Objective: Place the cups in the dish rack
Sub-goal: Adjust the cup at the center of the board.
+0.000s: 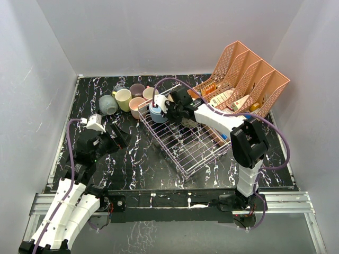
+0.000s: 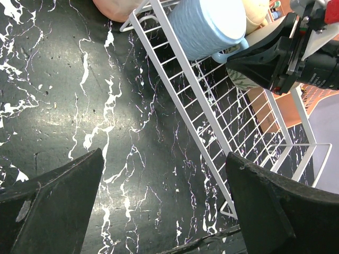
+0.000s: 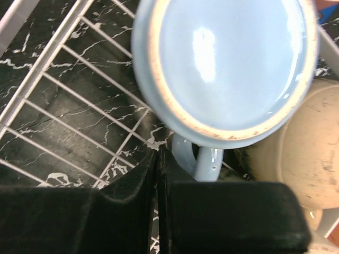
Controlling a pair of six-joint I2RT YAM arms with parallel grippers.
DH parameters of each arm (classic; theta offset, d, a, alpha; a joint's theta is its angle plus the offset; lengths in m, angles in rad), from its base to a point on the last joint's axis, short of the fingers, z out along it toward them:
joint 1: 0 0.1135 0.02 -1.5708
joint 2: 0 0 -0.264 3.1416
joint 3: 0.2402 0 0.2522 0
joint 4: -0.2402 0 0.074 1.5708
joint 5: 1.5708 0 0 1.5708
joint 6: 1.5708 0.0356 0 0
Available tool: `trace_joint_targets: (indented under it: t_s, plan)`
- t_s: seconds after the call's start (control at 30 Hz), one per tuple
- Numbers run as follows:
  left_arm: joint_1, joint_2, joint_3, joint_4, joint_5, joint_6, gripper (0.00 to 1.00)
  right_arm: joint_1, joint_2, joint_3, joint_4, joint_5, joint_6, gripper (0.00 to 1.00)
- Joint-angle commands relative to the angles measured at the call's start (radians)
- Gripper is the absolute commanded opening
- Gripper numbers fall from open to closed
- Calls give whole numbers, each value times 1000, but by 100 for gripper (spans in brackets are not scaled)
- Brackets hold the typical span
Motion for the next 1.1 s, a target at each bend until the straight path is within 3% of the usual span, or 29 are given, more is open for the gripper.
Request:
trace_joint_targets:
  t_s: [0.0, 0.27, 0.53, 0.87, 1.07]
  plan:
    - [3, 10, 41, 9, 18, 13, 97, -7, -5, 68, 113, 116, 33, 8]
    - [4, 65, 65, 39, -1, 55, 97, -14, -56, 60, 98, 75, 34, 8]
    - [4, 167, 134, 59, -23, 116, 97, -20, -225, 15, 32, -100, -6, 10]
    - [23, 398, 248, 86, -131, 263, 96, -237, -538, -202, 16, -740, -3, 26]
    - [210, 596, 358, 193, 75, 257, 93, -382, -626, -334, 101, -906, 51, 33]
